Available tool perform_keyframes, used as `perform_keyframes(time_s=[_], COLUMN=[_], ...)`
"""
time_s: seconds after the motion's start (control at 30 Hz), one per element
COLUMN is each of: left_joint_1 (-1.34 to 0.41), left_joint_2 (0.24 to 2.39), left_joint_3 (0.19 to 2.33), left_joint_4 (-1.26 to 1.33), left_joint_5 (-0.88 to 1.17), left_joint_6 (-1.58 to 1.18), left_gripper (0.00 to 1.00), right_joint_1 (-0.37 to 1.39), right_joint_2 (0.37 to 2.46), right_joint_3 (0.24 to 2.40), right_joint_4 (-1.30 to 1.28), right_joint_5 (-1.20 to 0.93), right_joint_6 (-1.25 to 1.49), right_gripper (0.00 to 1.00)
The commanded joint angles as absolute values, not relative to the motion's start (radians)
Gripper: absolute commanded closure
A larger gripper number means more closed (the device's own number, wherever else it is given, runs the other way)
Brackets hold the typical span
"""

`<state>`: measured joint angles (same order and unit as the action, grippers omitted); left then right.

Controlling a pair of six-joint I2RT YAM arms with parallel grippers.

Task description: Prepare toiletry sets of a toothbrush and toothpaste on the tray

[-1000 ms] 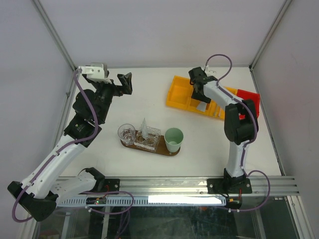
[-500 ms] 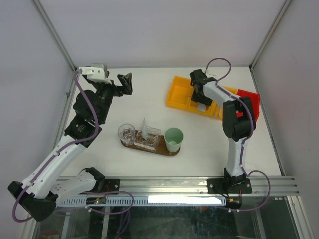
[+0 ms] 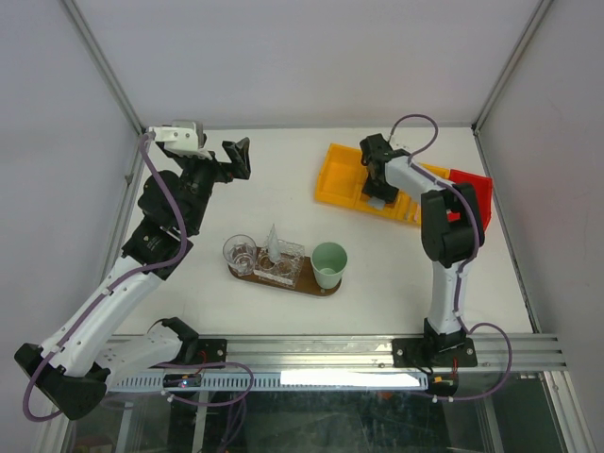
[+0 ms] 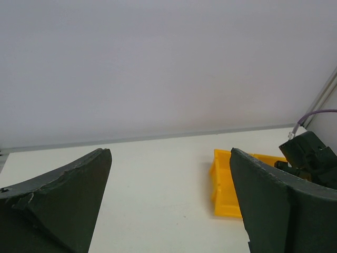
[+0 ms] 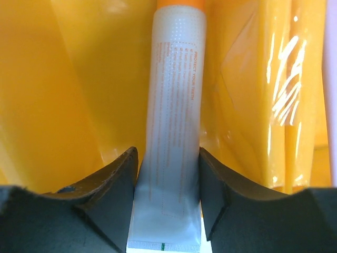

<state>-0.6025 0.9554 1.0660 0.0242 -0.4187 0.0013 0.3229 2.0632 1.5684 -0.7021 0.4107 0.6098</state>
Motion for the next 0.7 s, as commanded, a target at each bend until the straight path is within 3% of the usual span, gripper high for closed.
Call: perform_keyframes(time_s=[0.0, 0.67], left_joint_1=[-0.606, -0.606], left_joint_2=[0.945, 0.969], left_joint_3=[1.066, 1.072], left_joint_4=[0.076, 0.063], left_joint_5=[-0.41, -0.415], left_joint_6=[0.018, 0.019], left_gripper=[0.01, 0.01], right_joint_1=[0.318, 0.258], right_joint_2=[1.933, 1.465], right_joint_3=[1.533, 1.142], right_joint_4=[-0.638, -0.295], right_joint_5=[0.388, 0.178], right_joint_6=[0.647, 0.769], right_gripper=[0.51, 0.6])
